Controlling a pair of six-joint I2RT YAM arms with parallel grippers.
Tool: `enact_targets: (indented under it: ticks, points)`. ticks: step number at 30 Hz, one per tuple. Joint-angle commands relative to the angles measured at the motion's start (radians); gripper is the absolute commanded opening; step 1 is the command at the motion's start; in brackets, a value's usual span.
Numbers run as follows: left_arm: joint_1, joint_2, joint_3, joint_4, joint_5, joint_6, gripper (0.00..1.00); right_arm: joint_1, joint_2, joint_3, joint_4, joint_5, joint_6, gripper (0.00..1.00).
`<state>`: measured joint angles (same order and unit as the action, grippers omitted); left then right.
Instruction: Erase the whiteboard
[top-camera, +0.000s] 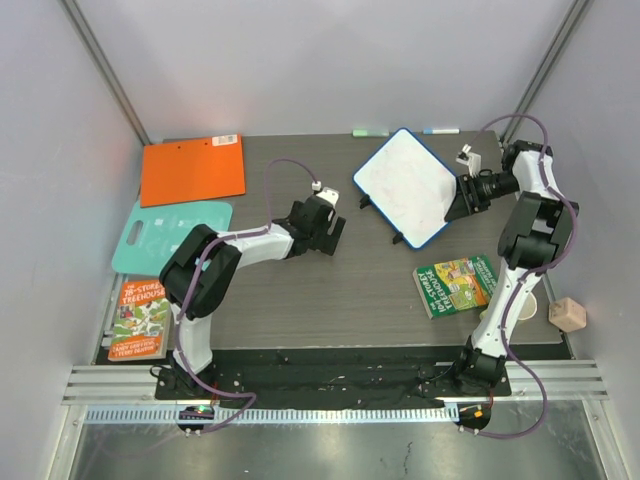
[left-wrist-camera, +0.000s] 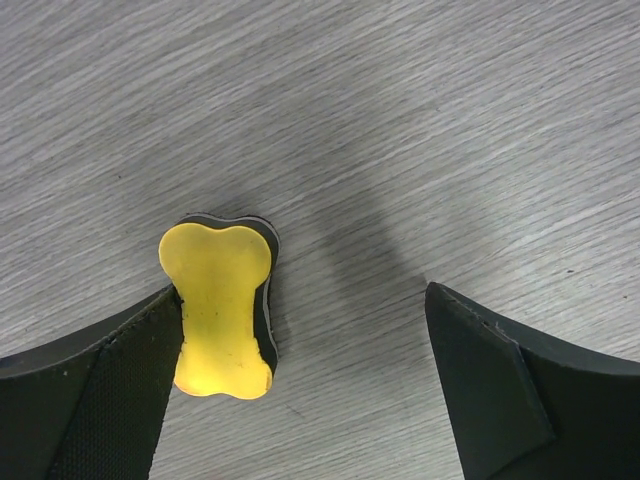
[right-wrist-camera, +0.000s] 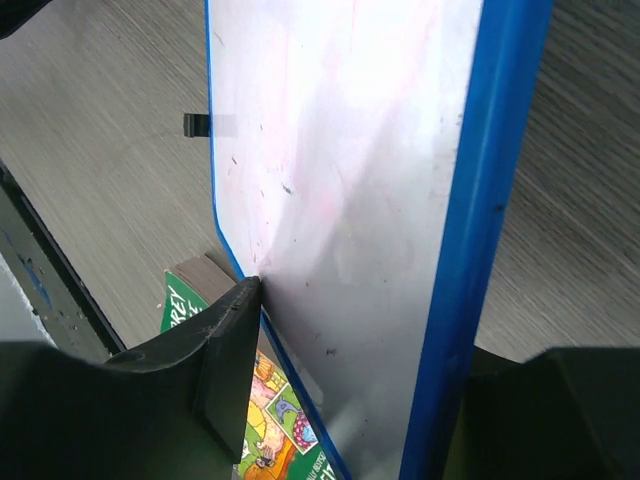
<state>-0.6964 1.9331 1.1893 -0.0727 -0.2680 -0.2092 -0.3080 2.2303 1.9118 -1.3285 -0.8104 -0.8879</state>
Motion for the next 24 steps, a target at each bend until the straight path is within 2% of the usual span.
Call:
enact_targets:
  ticks: [1, 10, 13, 18, 24]
  points:
    - [0.008, -0.016, 0.026, 0.016, -0.008, -0.002, 0.99, 0.024, 0.000, 0.056, -0.041, 0.056, -0.016, 0.51]
    - [0.008, -0.048, 0.020, 0.030, -0.016, 0.007, 1.00, 0.024, -0.052, 0.131, -0.029, 0.063, 0.049, 0.62]
    - [0.008, -0.054, 0.032, 0.021, -0.010, 0.001, 1.00, 0.026, -0.081, 0.138, 0.003, 0.065, 0.105, 0.68]
    - [0.012, -0.051, 0.062, -0.032, 0.023, -0.007, 1.00, 0.029, -0.135, 0.099, 0.120, 0.166, 0.202, 0.77]
    - [0.020, -0.066, 0.064, -0.065, 0.027, -0.015, 1.00, 0.026, -0.210, 0.041, 0.268, 0.290, 0.337, 0.80]
